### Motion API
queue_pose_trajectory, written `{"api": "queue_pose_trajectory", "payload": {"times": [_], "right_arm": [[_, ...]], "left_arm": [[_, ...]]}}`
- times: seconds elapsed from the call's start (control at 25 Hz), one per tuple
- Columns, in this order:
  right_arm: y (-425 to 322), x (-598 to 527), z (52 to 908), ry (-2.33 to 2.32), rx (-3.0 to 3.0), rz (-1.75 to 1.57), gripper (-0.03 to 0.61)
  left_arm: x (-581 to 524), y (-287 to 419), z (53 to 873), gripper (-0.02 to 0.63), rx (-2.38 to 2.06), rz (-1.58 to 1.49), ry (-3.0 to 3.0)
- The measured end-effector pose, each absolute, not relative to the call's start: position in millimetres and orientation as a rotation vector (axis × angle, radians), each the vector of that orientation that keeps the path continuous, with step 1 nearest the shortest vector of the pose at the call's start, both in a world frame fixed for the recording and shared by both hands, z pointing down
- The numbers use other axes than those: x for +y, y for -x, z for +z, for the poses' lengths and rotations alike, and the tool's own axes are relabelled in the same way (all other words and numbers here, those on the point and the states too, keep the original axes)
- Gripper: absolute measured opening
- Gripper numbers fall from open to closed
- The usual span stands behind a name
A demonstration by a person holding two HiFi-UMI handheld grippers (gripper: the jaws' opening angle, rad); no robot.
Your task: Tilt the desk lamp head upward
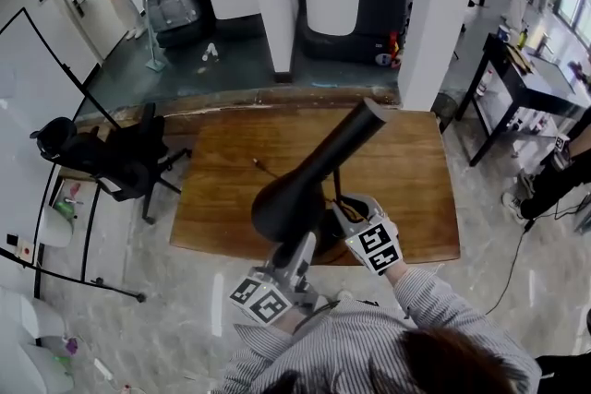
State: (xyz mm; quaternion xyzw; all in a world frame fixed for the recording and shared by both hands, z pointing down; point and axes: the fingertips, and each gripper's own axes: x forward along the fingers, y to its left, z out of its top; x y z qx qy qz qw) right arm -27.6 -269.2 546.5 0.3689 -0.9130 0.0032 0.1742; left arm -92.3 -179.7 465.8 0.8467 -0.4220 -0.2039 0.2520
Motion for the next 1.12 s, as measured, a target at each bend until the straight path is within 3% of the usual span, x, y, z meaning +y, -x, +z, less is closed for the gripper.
{"api": "queue_pose_trajectory", "payload": {"times": [1.12], "right_arm": [[28.7,-270.2,547.2,-1.086,-2.609,-0.031,0.044]], "left_arm": [[-176.2,165.4,366.7,0.064,-1.509,-0.247,-2.636]]}}
